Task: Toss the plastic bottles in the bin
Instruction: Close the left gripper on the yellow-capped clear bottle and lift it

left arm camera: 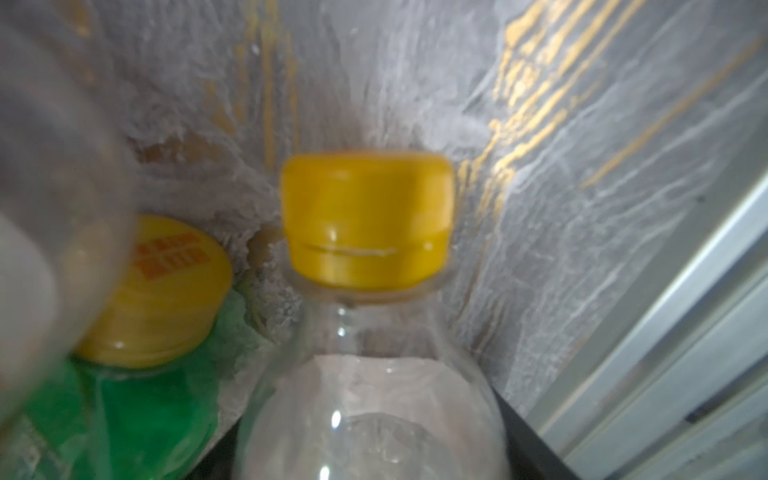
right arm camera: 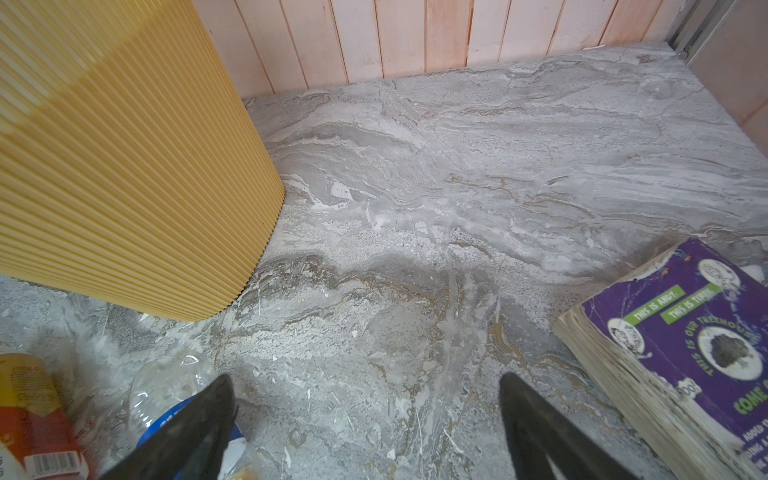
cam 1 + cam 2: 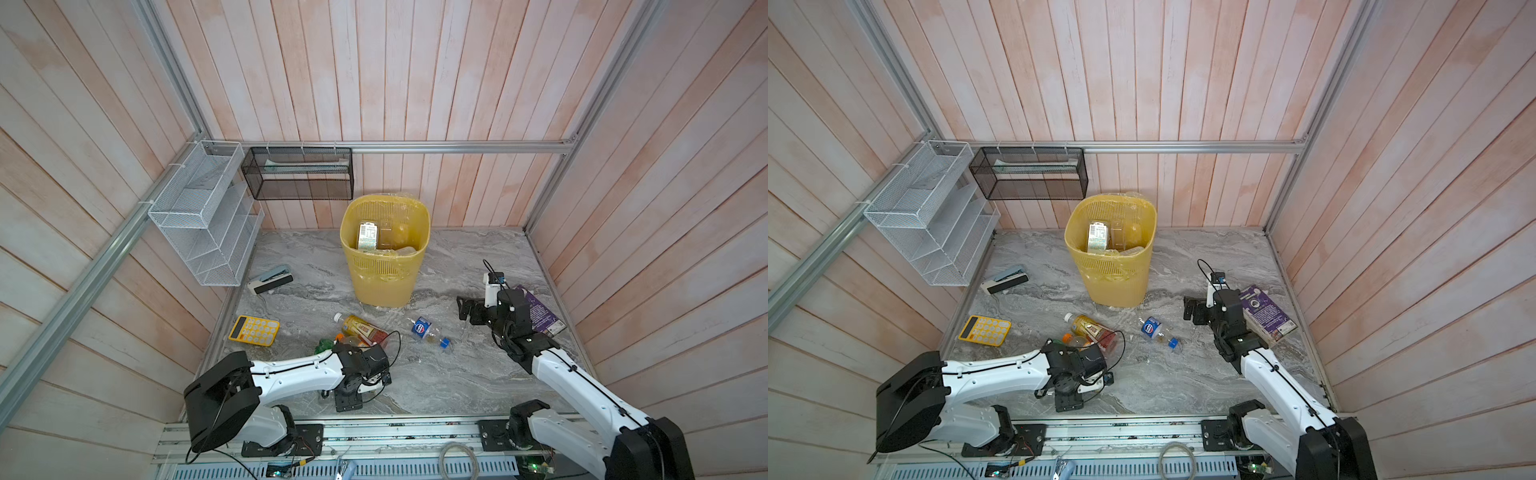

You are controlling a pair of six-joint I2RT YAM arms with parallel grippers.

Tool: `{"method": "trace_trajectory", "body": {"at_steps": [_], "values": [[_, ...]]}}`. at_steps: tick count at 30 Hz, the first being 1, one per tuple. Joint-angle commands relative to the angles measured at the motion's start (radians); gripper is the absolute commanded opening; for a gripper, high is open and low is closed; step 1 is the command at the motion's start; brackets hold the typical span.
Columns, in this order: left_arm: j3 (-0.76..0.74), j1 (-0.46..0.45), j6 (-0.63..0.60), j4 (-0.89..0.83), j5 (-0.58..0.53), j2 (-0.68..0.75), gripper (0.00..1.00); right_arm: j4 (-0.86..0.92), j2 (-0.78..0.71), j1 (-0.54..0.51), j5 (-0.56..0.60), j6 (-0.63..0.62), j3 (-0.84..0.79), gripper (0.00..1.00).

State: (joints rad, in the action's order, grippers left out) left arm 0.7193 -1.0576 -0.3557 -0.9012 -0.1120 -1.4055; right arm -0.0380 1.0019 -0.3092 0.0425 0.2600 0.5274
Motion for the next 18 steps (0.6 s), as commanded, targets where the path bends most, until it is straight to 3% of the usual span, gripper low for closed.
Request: {"method": "trace_trajectory", "body": {"at_steps": [1, 10, 18], "values": [[0.045, -0.006, 0.031, 0.001, 0.007, 0.001, 0.70, -0.022, -0.020, 0.009, -0.016, -0.012, 0.006, 0.99], [0.082, -0.031, 0.090, -0.002, 0.008, 0.080, 0.62, -0.018, -0.031, 0.014, -0.018, -0.004, -0.006, 0.99], [0.180, -0.034, 0.100, 0.052, 0.018, 0.297, 0.61, -0.002, -0.065, 0.018, 0.000, -0.002, -0.014, 0.99]]}}
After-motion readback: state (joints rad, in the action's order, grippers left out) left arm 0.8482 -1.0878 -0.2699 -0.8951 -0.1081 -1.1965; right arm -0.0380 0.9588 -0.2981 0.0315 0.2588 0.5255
